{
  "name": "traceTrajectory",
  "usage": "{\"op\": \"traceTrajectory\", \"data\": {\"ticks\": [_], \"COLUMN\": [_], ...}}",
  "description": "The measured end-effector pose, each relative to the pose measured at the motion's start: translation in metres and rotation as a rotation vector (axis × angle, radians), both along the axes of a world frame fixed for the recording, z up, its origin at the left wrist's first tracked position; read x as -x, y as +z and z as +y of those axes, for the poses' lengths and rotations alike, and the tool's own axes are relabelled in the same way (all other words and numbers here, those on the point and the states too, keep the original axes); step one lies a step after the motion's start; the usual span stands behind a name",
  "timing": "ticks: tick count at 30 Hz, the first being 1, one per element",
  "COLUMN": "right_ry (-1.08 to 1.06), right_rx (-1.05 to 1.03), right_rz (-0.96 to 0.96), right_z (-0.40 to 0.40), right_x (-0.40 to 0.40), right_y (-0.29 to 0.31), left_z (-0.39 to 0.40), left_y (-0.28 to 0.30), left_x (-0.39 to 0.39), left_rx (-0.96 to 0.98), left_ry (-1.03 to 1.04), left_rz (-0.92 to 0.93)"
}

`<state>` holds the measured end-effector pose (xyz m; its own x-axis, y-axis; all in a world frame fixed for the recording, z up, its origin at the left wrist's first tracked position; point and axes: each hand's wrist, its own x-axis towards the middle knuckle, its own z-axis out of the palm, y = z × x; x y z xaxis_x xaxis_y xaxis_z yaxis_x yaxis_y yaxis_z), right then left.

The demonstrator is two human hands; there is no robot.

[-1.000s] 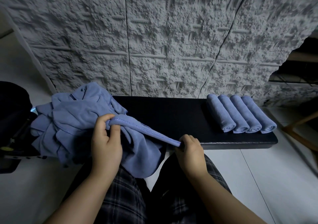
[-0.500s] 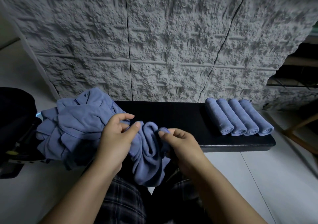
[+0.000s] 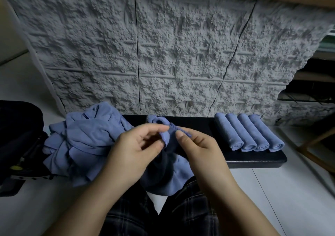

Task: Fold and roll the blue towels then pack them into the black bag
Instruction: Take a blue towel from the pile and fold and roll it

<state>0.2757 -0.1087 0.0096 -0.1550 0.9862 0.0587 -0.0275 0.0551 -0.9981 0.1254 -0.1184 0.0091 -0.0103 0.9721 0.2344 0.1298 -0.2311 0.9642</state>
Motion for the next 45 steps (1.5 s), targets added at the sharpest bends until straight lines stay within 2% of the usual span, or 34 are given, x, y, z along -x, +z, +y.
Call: {"op": "traceTrajectory", "data": {"ticks": [4, 7, 9, 15, 19, 27, 34, 40, 45], "right_ry": [0.034, 0.04, 0.059, 0.148, 0.206, 0.216, 0.32, 0.094, -0.152], "right_rx": [0.001, 0.023, 0.054, 0.0, -0.038, -0.059, -0.083, -0.142, -0.082], "right_rz": [-0.043, -0.027, 0.017, -0.127, -0.192, -0.25, -0.227, -0.4, -0.246], "right_z": [-0.002, -0.003, -0.004, -0.003, -0.006, -0.006, -0.006, -0.003, 0.013], "right_x": [0.004, 0.005, 0.006, 0.0, -0.003, -0.003, -0.009, -0.005, -0.008], "right_y": [-0.001, -0.005, -0.004, -0.001, 0.008, 0.012, 0.013, 0.017, 0.025], "left_z": [0.002, 0.0, -0.001, 0.0, 0.0, -0.001, 0.002, 0.005, 0.016], "left_y": [-0.004, -0.003, -0.002, -0.001, -0.002, 0.005, 0.007, 0.003, -0.002], "left_x": [0.001, 0.001, -0.001, -0.006, -0.006, -0.006, 0.002, 0.002, 0.005], "left_rx": [-0.19, -0.32, -0.323, -0.222, -0.178, -0.329, -0.381, -0.309, -0.19], "left_ry": [0.15, 0.13, 0.114, 0.19, 0.157, 0.145, 0.183, 0.058, -0.047], "left_rz": [0.238, 0.367, 0.424, 0.404, 0.394, 0.647, 0.712, 0.657, 0.641]}}
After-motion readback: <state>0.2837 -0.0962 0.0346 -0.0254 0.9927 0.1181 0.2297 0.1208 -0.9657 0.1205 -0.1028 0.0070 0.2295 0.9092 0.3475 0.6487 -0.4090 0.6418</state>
